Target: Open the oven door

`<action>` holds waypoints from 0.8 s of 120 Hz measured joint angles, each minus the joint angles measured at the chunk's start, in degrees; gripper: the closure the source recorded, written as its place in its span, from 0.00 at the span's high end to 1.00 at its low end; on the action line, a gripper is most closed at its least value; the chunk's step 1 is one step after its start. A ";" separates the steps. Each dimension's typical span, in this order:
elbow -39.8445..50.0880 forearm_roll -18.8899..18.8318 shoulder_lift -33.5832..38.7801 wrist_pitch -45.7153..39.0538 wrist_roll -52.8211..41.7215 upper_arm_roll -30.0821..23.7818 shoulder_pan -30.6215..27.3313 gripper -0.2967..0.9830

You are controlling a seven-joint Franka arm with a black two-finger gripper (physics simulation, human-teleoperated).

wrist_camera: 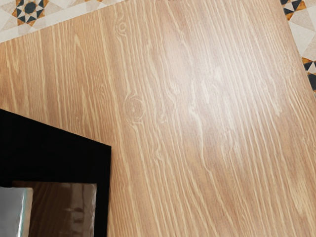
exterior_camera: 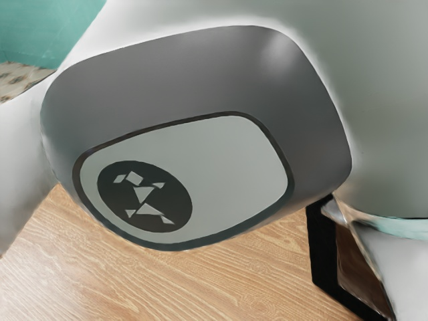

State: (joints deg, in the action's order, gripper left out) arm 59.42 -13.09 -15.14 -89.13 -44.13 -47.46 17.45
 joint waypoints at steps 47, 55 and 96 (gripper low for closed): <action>6.63 -3.15 1.19 -3.83 -16.04 5.85 -9.46 0.77; 10.99 -1.45 2.95 -5.48 -18.09 5.96 -11.95 0.77; 26.56 0.90 10.15 -20.36 -25.72 7.07 -13.27 0.77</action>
State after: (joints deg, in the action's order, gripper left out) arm 85.98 -12.19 -4.98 -109.49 -69.85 -40.39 4.17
